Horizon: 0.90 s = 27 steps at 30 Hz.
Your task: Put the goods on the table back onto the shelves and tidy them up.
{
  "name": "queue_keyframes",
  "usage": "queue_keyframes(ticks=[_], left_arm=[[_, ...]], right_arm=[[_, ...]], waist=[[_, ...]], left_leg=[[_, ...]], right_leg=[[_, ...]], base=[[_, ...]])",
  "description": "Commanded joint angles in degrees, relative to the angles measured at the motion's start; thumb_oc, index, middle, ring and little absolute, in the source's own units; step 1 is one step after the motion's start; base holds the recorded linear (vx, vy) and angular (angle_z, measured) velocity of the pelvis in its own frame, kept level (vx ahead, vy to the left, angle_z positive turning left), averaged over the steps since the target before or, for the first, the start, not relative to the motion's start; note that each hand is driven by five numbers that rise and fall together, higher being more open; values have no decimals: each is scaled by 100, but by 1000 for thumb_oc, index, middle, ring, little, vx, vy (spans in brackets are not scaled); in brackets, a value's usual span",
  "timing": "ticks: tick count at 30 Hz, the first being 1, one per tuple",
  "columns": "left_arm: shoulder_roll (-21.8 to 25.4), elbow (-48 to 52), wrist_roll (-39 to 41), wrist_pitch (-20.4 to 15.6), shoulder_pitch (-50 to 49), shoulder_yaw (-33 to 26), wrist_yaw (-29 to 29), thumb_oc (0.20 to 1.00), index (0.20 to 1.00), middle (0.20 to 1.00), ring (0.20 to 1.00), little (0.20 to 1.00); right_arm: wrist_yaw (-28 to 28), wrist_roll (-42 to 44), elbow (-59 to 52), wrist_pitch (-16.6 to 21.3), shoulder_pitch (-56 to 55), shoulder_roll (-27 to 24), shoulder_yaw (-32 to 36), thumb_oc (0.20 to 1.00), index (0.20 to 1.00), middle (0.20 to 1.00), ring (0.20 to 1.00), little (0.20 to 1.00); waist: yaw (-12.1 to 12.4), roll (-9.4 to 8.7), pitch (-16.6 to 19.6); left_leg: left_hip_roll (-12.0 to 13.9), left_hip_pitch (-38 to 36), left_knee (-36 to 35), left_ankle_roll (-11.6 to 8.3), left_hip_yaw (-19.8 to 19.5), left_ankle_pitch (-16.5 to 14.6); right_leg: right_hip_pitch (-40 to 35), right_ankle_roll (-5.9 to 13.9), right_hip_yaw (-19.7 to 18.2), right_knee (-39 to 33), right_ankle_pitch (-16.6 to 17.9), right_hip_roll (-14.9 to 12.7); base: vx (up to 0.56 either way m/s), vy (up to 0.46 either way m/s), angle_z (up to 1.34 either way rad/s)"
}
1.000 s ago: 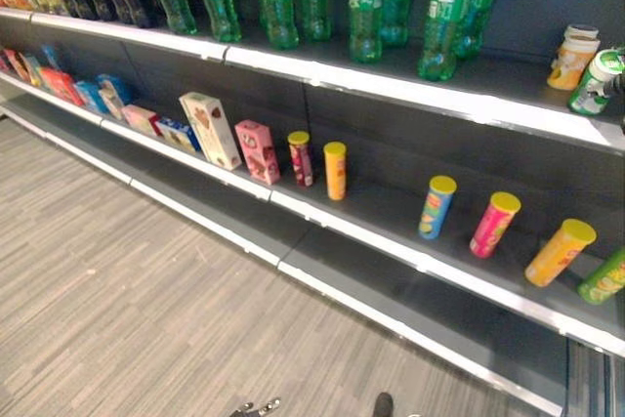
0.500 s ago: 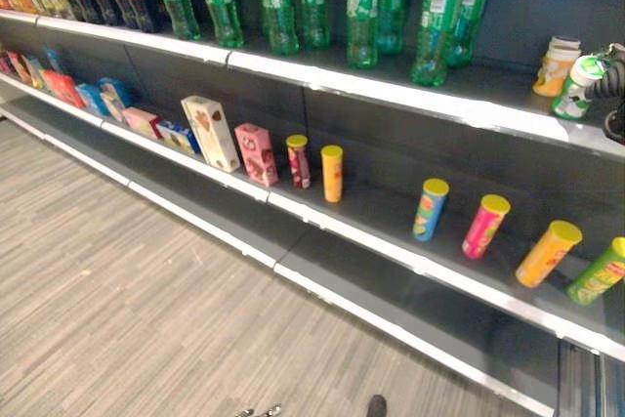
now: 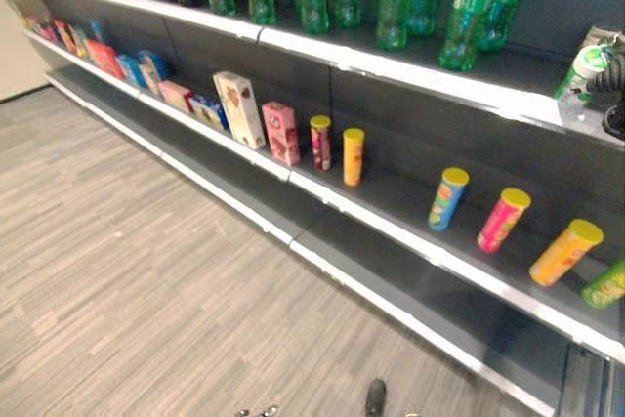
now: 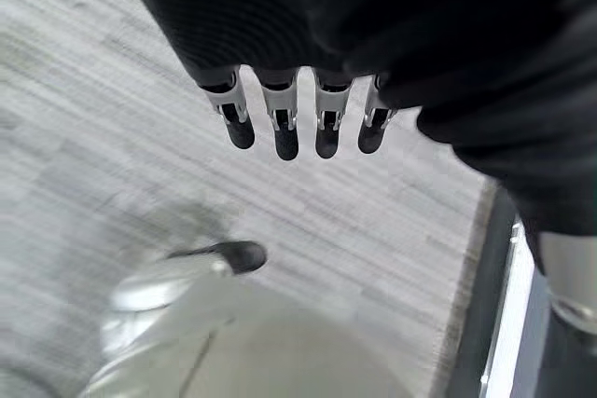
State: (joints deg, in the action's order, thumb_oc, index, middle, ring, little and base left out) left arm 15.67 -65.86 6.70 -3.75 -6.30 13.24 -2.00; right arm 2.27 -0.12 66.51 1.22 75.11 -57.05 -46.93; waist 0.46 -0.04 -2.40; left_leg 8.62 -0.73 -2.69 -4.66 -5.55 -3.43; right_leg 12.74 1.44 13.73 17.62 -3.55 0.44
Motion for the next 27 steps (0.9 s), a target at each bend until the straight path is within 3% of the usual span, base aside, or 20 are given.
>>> queue_keyframes(ticks=[1, 27], left_arm=[[268, -285, 234, -101, 318, 10, -63, 1000, 1000, 1000, 1000, 1000], [298, -103, 395, -128, 228, -65, -124, 1000, 1000, 1000, 1000, 1000]], right_arm=[[-22, -169, 152, 109, 580, 33, -248, 200, 200, 200, 200, 200], [90, -812, 1044, -155, 889, -273, -498, 200, 200, 200, 200, 200]], waist=[[90, -334, -365], [175, -307, -583]], left_leg=[[-292, -571, 286, -442, 41, -210], [-226, -413, 263, -523, -134, -23]], right_leg=[[-1306, 390, -178, -1903, -83, -397], [-1234, 372, 61, -1834, -122, -422]], base=[[-6, -14, 52], [1, -14, 3]])
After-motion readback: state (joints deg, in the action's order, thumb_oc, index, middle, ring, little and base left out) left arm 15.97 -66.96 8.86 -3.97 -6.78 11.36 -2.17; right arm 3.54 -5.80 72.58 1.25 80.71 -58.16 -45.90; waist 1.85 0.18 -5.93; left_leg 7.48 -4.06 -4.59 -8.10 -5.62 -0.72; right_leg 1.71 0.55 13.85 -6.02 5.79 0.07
